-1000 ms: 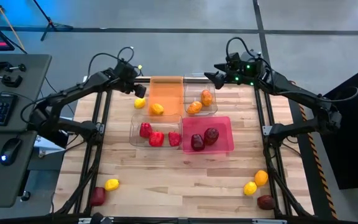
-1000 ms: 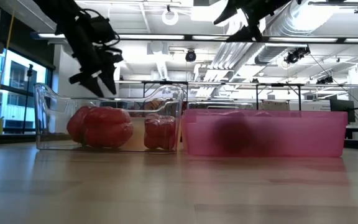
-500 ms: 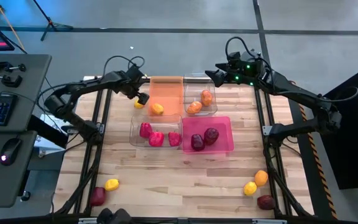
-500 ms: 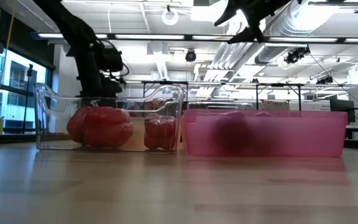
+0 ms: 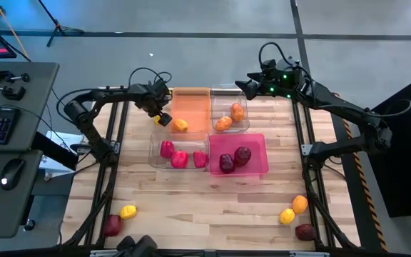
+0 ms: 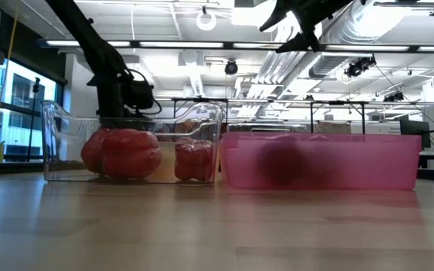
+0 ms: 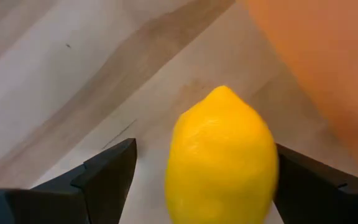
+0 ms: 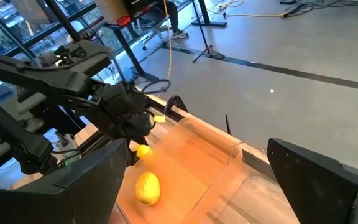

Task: Sort produce into baskets
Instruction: Put the lemon into the orange bin

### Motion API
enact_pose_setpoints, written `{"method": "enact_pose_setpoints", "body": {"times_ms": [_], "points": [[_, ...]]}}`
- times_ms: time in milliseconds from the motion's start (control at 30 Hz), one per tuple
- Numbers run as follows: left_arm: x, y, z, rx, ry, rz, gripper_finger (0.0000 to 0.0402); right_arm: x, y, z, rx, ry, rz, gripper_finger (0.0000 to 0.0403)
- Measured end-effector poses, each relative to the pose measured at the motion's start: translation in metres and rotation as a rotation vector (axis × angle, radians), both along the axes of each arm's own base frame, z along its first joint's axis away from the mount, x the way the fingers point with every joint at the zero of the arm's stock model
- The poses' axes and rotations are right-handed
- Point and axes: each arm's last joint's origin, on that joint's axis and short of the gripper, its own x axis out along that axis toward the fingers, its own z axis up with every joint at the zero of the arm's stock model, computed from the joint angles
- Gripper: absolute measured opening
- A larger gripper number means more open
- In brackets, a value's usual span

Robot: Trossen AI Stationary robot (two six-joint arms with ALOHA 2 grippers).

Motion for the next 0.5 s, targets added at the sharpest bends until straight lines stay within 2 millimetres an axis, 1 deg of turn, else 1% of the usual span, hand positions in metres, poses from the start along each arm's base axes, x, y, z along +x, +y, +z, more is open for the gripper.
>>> {"method": "enact_pose_setpoints", "body": {"times_ms": [67,133,200,267,367,400,500], "points": [[0.001,0.001,-0.004,-0.008,0.014,0.001,0.0315,0.000,0.000,0.000,0.000,0.000,0.000,0.0376],[0.001,0.001,-0.005,-0.002,0.017,0.000,0.0303,0.000,0.000,0.000,0.000,0.000,0.000,0.0376],[0.001,0.002,-0.003,0.008,0.012,0.003,0.0274,0.000,0.000,0.000,0.000,0.000,0.001,0.0376],[0.000,0.004,0.001,0.043,0.002,0.008,0.0226,0.000,0.000,0.000,0.001,0.000,0.001,0.0376],[-0.006,0.005,0.017,0.127,0.010,0.011,0.0141,0.000,0.000,0.000,0.001,0.000,0.001,0.0376],[-0.008,0.005,0.024,0.158,0.002,0.010,0.0129,0.000,0.000,0.000,0.001,0.000,0.001,0.0376],[-0.015,-0.001,0.056,0.269,-0.064,0.023,0.0128,0.000,0.000,0.000,0.003,-0.001,0.000,0.0376]]}}
